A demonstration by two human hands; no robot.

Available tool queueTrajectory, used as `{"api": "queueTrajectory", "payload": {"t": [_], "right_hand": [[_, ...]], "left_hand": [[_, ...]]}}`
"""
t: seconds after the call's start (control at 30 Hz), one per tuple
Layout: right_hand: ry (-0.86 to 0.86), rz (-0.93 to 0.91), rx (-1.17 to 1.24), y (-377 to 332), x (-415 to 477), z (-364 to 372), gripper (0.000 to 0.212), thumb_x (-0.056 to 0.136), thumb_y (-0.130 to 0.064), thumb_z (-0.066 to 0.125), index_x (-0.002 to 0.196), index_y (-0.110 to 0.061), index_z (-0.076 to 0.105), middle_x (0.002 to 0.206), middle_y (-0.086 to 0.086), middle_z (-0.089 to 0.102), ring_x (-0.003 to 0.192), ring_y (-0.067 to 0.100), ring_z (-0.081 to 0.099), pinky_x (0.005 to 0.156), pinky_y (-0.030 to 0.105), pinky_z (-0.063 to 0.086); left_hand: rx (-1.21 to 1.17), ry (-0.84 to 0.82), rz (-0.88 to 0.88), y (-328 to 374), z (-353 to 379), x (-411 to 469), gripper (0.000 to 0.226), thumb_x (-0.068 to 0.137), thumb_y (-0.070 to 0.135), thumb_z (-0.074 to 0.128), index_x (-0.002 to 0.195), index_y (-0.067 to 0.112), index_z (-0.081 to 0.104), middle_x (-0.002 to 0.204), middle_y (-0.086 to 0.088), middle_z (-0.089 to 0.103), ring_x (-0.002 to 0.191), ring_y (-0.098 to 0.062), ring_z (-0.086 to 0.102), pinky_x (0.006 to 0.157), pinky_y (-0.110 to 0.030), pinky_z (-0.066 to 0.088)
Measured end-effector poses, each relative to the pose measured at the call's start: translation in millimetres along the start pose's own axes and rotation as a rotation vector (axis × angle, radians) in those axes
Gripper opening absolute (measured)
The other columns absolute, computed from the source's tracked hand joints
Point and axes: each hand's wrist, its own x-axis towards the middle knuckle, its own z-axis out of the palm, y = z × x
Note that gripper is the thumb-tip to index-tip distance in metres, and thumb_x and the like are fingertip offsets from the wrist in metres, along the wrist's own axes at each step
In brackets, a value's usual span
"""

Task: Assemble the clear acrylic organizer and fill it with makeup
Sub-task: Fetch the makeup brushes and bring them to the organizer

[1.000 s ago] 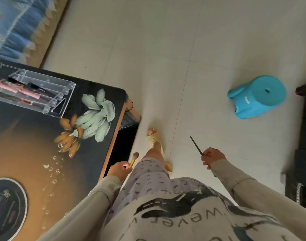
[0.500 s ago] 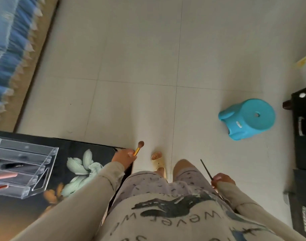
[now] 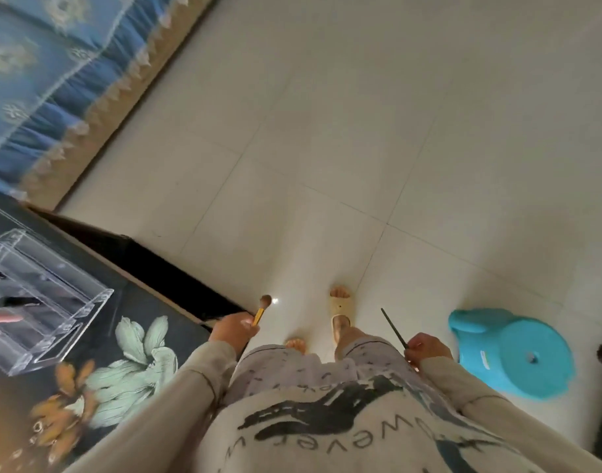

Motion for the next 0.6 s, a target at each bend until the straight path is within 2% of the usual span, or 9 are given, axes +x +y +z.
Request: {"api": "queueTrajectory", "payload": {"t": [0.03,0.1,0.17,0.23,0.27,0.33,0.47,0.6], "right_hand": [[-0.005,-0.044,-0.028,-13,10,-13,0.016,0.084,-0.008,0.057,0.099,-0.008,0.062,0.112,0.015,0.066,0.102,0.03,0.061,0.085,0.03,0.046],[-0.02,-0.124,-0.034,-39,28,-39,0.009,0.082,-0.004,0.058,0.087,-0.011,0.056,0.095,0.019,0.067,0.083,0.028,0.062,0.063,0.022,0.046],[-0.03,-0.193,-0.064,-67,41,-60,0.01,0.083,0.0,0.057,0.084,-0.009,0.052,0.082,0.015,0.061,0.073,0.026,0.058,0.052,0.017,0.038],[-0.045,-0.249,-0.14,-96,51,-74,0.007,0.084,0.0,0.056,0.088,-0.006,0.056,0.082,0.012,0.059,0.072,0.025,0.057,0.053,0.018,0.037],[-0.049,-0.273,-0.183,-110,56,-79,0.01,0.084,-0.001,0.056,0.094,-0.003,0.058,0.083,0.012,0.059,0.072,0.025,0.057,0.054,0.018,0.038],[-0.061,-0.318,-0.243,-138,63,-87,0.019,0.084,-0.002,0.057,0.103,0.002,0.06,0.084,0.011,0.06,0.072,0.024,0.058,0.054,0.018,0.039],[-0.079,-0.391,-0.351,-196,71,-91,0.022,0.085,-0.003,0.056,0.106,0.003,0.059,0.088,0.013,0.062,0.074,0.023,0.058,0.062,0.023,0.043],[-0.089,-0.434,-0.428,-256,84,-84,0.021,0.085,-0.003,0.056,0.105,0.003,0.059,0.09,0.016,0.065,0.074,0.024,0.058,0.065,0.026,0.044]], "left_hand": [[-0.044,0.014,-0.024,-3,3,1,0.03,0.091,0.021,0.05,0.115,0.008,0.061,0.118,-0.014,0.064,0.113,-0.03,0.057,0.092,-0.032,0.044],[-0.091,0.024,-0.094,-8,10,0,0.032,0.091,0.024,0.052,0.118,0.009,0.06,0.125,-0.014,0.06,0.116,-0.03,0.055,0.097,-0.033,0.042],[-0.13,0.004,-0.167,-10,17,-2,0.03,0.091,0.026,0.052,0.117,0.014,0.06,0.121,-0.012,0.062,0.109,-0.028,0.058,0.09,-0.03,0.043],[-0.257,-0.006,-0.236,-12,25,-6,0.022,0.09,0.027,0.052,0.108,0.018,0.062,0.101,-0.008,0.067,0.082,-0.022,0.059,0.075,-0.026,0.041],[-0.317,-0.001,-0.275,-11,28,-8,0.019,0.09,0.028,0.051,0.103,0.02,0.062,0.096,-0.007,0.067,0.075,-0.018,0.056,0.074,-0.026,0.039],[-0.45,0.021,-0.361,-13,34,-9,0.017,0.089,0.028,0.053,0.102,0.021,0.063,0.102,-0.008,0.069,0.08,-0.02,0.055,0.078,-0.026,0.04],[-0.631,0.05,-0.471,-18,31,-4,0.019,0.088,0.022,0.057,0.104,0.015,0.065,0.106,-0.016,0.069,0.098,-0.03,0.062,0.087,-0.028,0.043],[-0.719,0.097,-0.489,-22,7,20,0.023,0.089,0.021,0.056,0.108,0.012,0.064,0.103,-0.017,0.07,0.096,-0.03,0.063,0.084,-0.027,0.043]]}}
